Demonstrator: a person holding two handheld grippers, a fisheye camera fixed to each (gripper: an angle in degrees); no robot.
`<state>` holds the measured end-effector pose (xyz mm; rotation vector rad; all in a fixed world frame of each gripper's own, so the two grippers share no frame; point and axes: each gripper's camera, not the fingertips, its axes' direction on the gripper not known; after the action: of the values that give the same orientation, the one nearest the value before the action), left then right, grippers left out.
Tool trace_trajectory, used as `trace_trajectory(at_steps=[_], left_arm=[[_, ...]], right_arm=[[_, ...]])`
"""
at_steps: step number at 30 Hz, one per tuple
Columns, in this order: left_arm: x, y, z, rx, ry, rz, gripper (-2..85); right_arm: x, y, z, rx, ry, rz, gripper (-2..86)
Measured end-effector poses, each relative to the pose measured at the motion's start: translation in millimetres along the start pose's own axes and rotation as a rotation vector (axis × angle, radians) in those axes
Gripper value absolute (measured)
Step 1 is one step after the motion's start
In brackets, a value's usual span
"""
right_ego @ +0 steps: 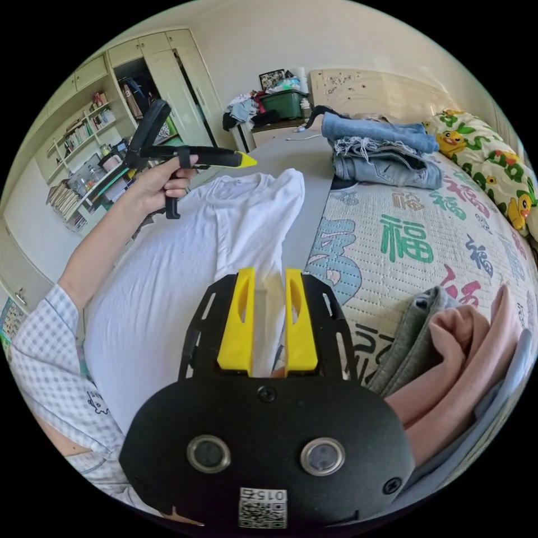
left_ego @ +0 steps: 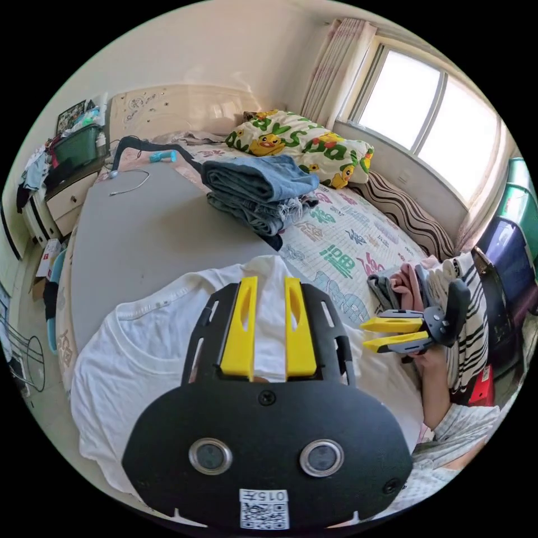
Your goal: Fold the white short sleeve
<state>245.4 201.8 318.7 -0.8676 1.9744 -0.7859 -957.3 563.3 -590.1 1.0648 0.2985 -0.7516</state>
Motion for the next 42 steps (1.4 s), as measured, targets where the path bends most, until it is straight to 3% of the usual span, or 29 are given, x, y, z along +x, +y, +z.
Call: trace_trajectory(at_steps=[4, 10, 15, 18, 21, 26, 33, 42], left_arm=[[12, -33, 49, -0.086, -0.072, -0.004, 7.4], [19, -51, 93, -0.162, -0.202, -0.008, 5.2], [6, -34, 44, -0.052, -0.14, -0.023, 7.9], [0, -2, 1, -0.029, -0.073, 0.024, 8.2], [-2, 35, -9, -0.105, -0.028, 0.064, 8.6], [-8, 62, 11, -0.145, -0.012, 0.055, 8.9], [9, 62, 12, -0.172, -0.149, 0.189, 0.8], [-9, 77, -10, -0.222, -0.112, 0.21, 0.1]], right_arm=[[13, 0, 14, -0.046, -0.016, 0.059, 0.6], [12, 4, 12, -0.047, 0.098, 0.072, 0.6], [8, 14, -14, 0.076, 0.11, 0.053, 7.0], [-6, 20, -29, 0.159, -0.028, -0.068, 7.8], [-18, 15, -12, 0.048, -0.137, -0.159, 9.2], [-32, 14, 20, -0.087, -0.016, -0.225, 1.7], [-17, 18, 19, -0.085, -0.034, -0.212, -1.0], [0, 20, 21, -0.119, -0.083, -0.233, -0.9]])
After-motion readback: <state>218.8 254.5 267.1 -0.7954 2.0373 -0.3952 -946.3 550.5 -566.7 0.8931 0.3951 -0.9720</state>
